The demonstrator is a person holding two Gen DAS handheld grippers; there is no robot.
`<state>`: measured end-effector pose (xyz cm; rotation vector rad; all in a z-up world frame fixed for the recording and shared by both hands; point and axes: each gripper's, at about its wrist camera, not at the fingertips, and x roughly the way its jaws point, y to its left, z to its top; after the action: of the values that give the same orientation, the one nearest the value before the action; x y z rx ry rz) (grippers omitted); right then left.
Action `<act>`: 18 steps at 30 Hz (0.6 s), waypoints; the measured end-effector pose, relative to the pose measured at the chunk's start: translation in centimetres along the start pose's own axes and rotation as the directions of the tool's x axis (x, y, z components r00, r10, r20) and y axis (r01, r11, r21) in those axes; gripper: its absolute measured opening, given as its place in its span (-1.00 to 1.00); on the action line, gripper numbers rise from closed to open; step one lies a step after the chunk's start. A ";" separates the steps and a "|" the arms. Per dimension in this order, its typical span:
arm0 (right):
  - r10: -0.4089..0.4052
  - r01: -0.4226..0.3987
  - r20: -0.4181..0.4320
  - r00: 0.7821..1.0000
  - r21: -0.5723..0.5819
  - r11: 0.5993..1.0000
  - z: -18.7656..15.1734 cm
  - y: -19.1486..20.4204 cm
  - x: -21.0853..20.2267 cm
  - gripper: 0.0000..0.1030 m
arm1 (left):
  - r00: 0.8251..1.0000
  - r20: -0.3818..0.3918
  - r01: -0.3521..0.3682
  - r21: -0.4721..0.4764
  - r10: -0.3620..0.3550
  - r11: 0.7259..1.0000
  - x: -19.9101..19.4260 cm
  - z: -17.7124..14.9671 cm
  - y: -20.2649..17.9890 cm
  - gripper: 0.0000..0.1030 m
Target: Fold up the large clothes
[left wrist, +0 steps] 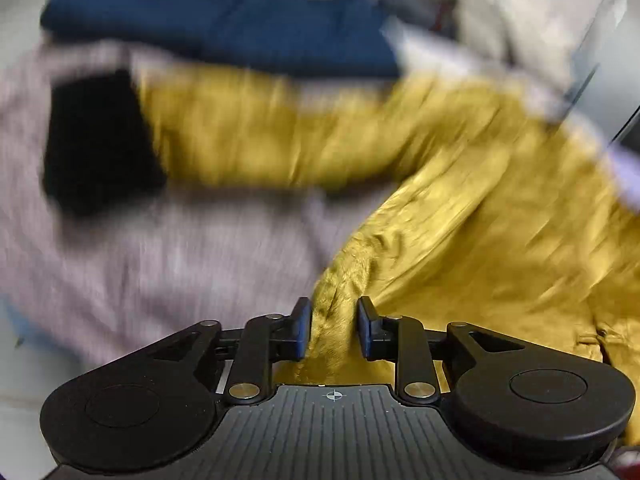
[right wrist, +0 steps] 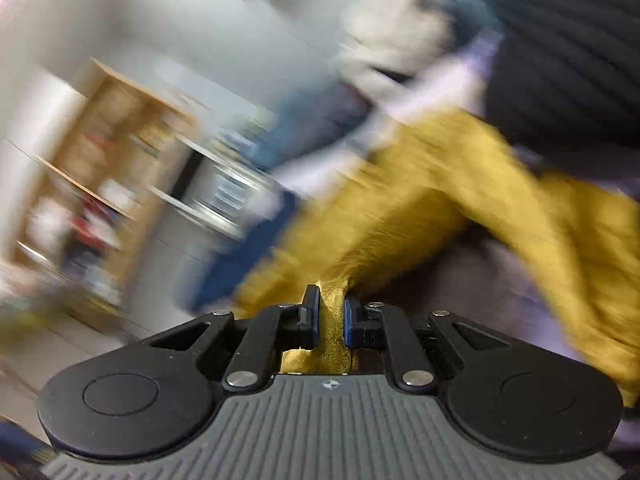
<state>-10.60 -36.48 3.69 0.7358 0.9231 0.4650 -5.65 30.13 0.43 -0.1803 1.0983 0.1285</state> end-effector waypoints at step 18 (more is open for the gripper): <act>-0.236 0.190 -0.102 0.966 -0.337 0.922 -1.7 5.9 8.8 0.09 | 0.975 0.216 -0.027 0.342 -0.050 0.939 -0.5 -0.7 -11.7 1.00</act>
<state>-7.64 -26.27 2.59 0.2993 1.0163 0.4650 -4.26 18.58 1.52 0.1393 0.8800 -0.0549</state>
